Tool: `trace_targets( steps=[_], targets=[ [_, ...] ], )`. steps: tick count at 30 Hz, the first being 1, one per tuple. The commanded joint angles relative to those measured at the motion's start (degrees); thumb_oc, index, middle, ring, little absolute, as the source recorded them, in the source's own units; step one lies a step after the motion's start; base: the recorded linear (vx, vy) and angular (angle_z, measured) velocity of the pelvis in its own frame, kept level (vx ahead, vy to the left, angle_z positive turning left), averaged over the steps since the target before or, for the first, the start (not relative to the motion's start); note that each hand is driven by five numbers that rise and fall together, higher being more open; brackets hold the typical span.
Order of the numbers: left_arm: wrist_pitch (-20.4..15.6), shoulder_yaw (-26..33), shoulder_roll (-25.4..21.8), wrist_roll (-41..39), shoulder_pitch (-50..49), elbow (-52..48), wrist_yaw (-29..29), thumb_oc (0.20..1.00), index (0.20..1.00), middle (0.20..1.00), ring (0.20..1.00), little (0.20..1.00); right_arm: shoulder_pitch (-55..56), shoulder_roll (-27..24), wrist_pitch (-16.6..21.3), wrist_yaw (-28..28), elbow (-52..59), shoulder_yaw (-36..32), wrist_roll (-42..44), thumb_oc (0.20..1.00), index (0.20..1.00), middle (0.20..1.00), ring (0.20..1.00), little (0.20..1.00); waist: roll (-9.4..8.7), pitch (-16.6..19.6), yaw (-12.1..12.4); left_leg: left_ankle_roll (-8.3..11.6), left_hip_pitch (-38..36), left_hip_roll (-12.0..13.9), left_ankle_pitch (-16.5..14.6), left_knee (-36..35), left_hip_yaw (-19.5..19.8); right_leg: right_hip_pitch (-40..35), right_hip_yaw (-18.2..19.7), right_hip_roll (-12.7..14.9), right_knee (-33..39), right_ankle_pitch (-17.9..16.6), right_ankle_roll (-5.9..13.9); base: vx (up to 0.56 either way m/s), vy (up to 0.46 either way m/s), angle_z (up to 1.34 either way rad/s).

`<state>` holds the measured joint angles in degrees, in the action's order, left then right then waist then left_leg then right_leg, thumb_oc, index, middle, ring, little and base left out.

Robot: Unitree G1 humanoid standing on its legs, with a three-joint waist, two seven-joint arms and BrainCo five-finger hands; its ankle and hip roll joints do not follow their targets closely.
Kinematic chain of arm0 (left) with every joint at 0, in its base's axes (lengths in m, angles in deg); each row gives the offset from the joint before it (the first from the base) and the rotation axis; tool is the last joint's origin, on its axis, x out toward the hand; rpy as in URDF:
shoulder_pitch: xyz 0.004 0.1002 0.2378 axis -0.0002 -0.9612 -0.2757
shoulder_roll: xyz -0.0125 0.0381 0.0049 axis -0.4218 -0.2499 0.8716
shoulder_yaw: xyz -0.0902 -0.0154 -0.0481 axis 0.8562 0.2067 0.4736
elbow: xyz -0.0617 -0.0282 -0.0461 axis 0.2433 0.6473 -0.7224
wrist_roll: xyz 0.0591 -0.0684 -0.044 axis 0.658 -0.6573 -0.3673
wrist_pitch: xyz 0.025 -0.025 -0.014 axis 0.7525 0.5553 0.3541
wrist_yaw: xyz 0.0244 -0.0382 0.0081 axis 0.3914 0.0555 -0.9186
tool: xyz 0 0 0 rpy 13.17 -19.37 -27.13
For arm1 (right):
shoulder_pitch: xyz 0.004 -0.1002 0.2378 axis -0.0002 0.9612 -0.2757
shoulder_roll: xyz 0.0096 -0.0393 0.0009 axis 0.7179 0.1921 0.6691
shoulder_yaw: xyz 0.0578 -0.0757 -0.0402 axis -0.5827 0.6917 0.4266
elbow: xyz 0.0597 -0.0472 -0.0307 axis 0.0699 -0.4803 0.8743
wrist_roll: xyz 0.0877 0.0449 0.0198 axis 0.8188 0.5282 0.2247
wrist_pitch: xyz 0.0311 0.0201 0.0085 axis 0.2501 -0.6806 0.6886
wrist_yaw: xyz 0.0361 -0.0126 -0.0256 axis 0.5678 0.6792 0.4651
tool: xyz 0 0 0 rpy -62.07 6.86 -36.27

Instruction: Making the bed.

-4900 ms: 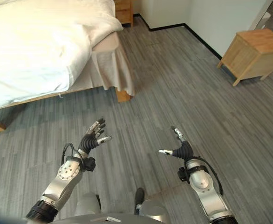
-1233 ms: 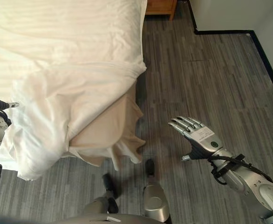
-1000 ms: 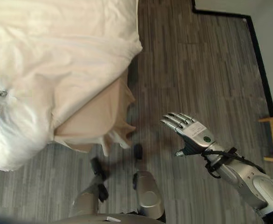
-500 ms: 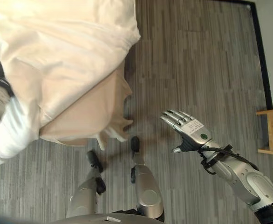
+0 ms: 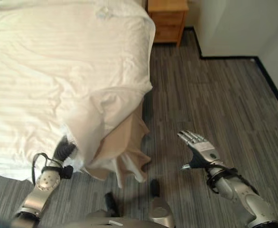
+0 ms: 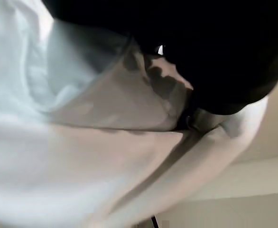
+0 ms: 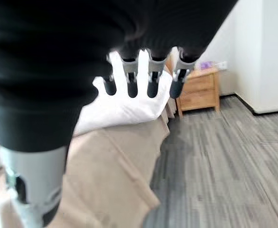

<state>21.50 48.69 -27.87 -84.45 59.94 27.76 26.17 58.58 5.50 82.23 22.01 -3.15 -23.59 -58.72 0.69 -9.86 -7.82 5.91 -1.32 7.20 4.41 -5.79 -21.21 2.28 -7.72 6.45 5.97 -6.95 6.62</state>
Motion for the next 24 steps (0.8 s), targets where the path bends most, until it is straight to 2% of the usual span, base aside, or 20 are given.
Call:
trace_targets(
  steps=[1, 2, 3, 4, 5, 7, 8, 9, 10, 12, 13, 15, 18, 21, 24],
  targets=[
    [-3.0, -7.3, 1.5, -6.6, 8.8, -3.8, 8.4, 0.357, 0.357, 0.357, 0.357, 0.357, -2.8, 0.6, -2.4, -0.4, -5.5, 2.8, 2.6, 1.000, 1.000, 1.000, 1.000, 1.000, 0.53, -0.7, -2.2, -2.28, -3.3, -0.1, -6.3, 0.8, -0.7, -1.0, 3.6, 5.1, -1.2, 5.5, 4.62, 0.00, 0.000, 0.00],
    [-3.0, -7.3, 1.5, -6.6, 8.9, -3.7, 8.4, 0.373, 0.373, 0.373, 0.373, 0.373, -3.1, 0.6, -2.4, -0.5, -5.7, 2.9, 2.5, 1.000, 1.000, 1.000, 1.000, 1.000, 0.46, -0.7, -2.2, -2.28, -3.1, 0.0, -6.0, 0.8, -0.8, -0.9, 3.7, 5.1, -1.1, 5.3, 4.53, 0.00, 0.000, 0.00],
    [-2.4, -10.3, 2.5, -5.9, 10.5, -3.3, 9.1, 0.391, 0.391, 0.391, 0.391, 0.391, -3.9, 1.9, -3.0, -0.9, -9.1, 4.2, 2.8, 1.000, 1.000, 1.000, 1.000, 1.000, 0.34, -0.6, -2.6, -2.38, -3.6, -0.1, -6.2, 0.8, -0.8, -1.1, 3.9, 5.1, -1.2, 5.4, 4.55, -0.01, -0.009, -0.03],
    [-1.9, -13.7, 3.5, -5.3, 12.2, -3.3, 9.9, 0.460, 0.460, 0.460, 0.460, 0.460, -4.7, 2.8, -3.7, -1.3, -11.4, 5.0, 3.1, 1.000, 1.000, 1.000, 1.000, 1.000, 0.28, -0.6, -3.0, -2.51, -3.9, -0.2, -6.5, 0.8, -0.8, -1.2, 4.3, 5.1, -1.2, 5.4, 4.58, 0.00, 0.000, 0.00],
    [-1.0, -20.3, 6.8, -3.3, 16.5, -1.5, 10.2, 0.551, 0.551, 0.551, 0.551, 0.551, -5.8, 5.7, -5.1, -2.5, -18.2, 6.6, 5.1, 1.000, 1.000, 1.000, 1.000, 1.000, 0.36, -0.6, -4.4, -2.77, -4.7, -0.6, -7.2, 0.8, -1.1, -1.4, 5.0, 5.1, -1.5, 5.6, 4.81, 0.00, 0.000, 0.00],
    [-0.7, -26.7, 11.4, -1.8, 21.9, 1.9, 9.6, 0.689, 0.689, 0.689, 0.689, 0.689, -8.0, 7.9, -7.0, -4.8, -26.5, 8.2, 6.5, 1.000, 1.000, 1.000, 1.000, 1.000, 0.59, -0.9, -6.0, -3.01, -5.0, -0.9, -7.3, 0.8, -1.7, -1.0, 6.2, 5.1, -1.5, 5.1, 4.91, -0.01, 0.022, -0.04],
    [-0.3, -30.4, 14.1, -0.7, 24.8, 3.9, 9.7, 0.589, 0.589, 0.589, 0.589, 0.589, -9.2, 9.1, -8.1, -5.9, -31.1, 8.8, 7.4, 1.000, 1.000, 1.000, 1.000, 1.000, 0.87, -1.1, -7.1, -3.15, -5.4, -1.2, -7.8, 0.8, -2.0, -0.8, 6.9, 5.2, -1.7, 5.1, 5.15, 0.00, 0.062, -0.16],
    [0.1, -33.9, 16.6, 0.4, 27.4, 5.9, 9.9, 0.721, 0.721, 0.721, 0.721, 0.721, -10.7, 10.0, -8.9, -7.0, -35.0, 9.4, 8.1, 1.000, 1.000, 1.000, 1.000, 1.000, 1.16, -1.4, -8.1, -3.25, -5.6, -1.4, -8.1, 0.8, -2.5, -0.5, 7.7, 5.2, -1.7, 5.0, 5.30, 0.01, 0.084, -0.25],
    [0.4, -37.4, 18.8, 1.3, 30.2, 7.1, 10.8, 1.000, 1.000, 1.000, 1.000, 1.000, -11.8, 10.9, -9.4, -7.9, -38.9, 9.3, 9.4, 1.000, 1.000, 1.000, 1.000, 1.000, 1.44, -1.6, -9.2, -3.37, -5.9, -1.6, -8.4, 0.8, -3.2, -0.1, 8.6, 5.3, -1.7, 4.7, 5.50, 0.01, 0.083, -0.35],
    [0.3, -41.6, 22.5, 2.2, 33.9, 9.0, 11.4, 1.000, 1.000, 1.000, 1.000, 1.000, -13.7, 12.1, -10.2, -9.8, -45.3, 8.2, 12.6, 1.000, 1.000, 1.000, 1.000, 1.000, 1.99, -1.9, -10.8, -3.56, -6.5, -2.0, -8.7, 0.8, -4.6, 0.9, 10.5, 5.2, -1.9, 4.2, 5.76, 0.00, 0.062, -0.41],
    [0.3, -41.6, 22.5, 2.2, 33.9, 9.0, 11.4, 1.000, 1.000, 1.000, 1.000, 1.000, -13.7, 12.1, -10.1, -9.8, -45.3, 8.2, 12.6, 1.000, 1.000, 1.000, 1.000, 1.000, 2.01, -1.9, -10.8, -3.55, -6.5, -2.0, -8.7, 0.8, -4.7, 1.0, 10.6, 5.2, -1.9, 4.2, 5.75, 0.00, 0.034, -0.65],
    [0.4, -45.1, 25.1, 1.4, 34.3, 9.8, 12.5, 1.000, 1.000, 1.000, 1.000, 1.000, -13.6, 12.2, -11.1, -11.4, -50.8, 5.8, 16.2, 1.000, 1.000, 1.000, 1.000, 1.000, 2.64, -2.2, -12.5, -3.85, -7.7, -2.5, -9.7, 0.8, -5.6, 1.4, 11.9, 5.2, -2.3, 4.3, 6.14, 0.03, 0.035, -0.80],
    [0.4, -45.7, 24.8, 0.5, 33.4, 11.5, 13.0, 1.000, 1.000, 1.000, 1.000, 1.000, -12.8, 12.5, -11.6, -12.1, -54.2, 4.1, 18.2, 1.000, 1.000, 1.000, 1.000, 1.000, 2.82, -2.3, -12.8, -3.84, -8.2, -2.5, -9.7, 0.8, -6.5, 1.8, 12.7, 5.0, -2.7, 4.2, 6.02, 0.02, 0.014, -0.31],
    [1.3, -43.6, 22.8, -3.1, 30.2, 14.3, 13.1, 1.000, 1.000, 1.000, 1.000, 1.000, -11.0, 13.3, -13.0, -12.8, -60.9, 0.3, 21.9, 1.000, 1.000, 1.000, 1.000, 1.000, 3.04, -2.5, -12.6, -3.87, -9.1, -2.5, -10.0, 0.8, -6.4, 0.8, 12.5, 5.2, -2.8, 4.5, 6.12, 0.00, -0.021, -0.15],
    [1.7, -36.2, 17.0, -10.0, 25.3, 14.1, 12.1, 1.000, 1.000, 1.000, 1.000, 1.000, -9.6, 14.0, -14.1, -13.2, -65.6, -2.4, 24.5, 1.000, 1.000, 1.000, 1.000, 1.000, 2.95, -2.1, -10.3, -3.48, -8.6, -2.2, -9.3, 0.8, -4.7, -0.5, 10.1, 5.5, -2.7, 4.6, 5.97, -0.03, -0.051, 0.10]
  ],
)
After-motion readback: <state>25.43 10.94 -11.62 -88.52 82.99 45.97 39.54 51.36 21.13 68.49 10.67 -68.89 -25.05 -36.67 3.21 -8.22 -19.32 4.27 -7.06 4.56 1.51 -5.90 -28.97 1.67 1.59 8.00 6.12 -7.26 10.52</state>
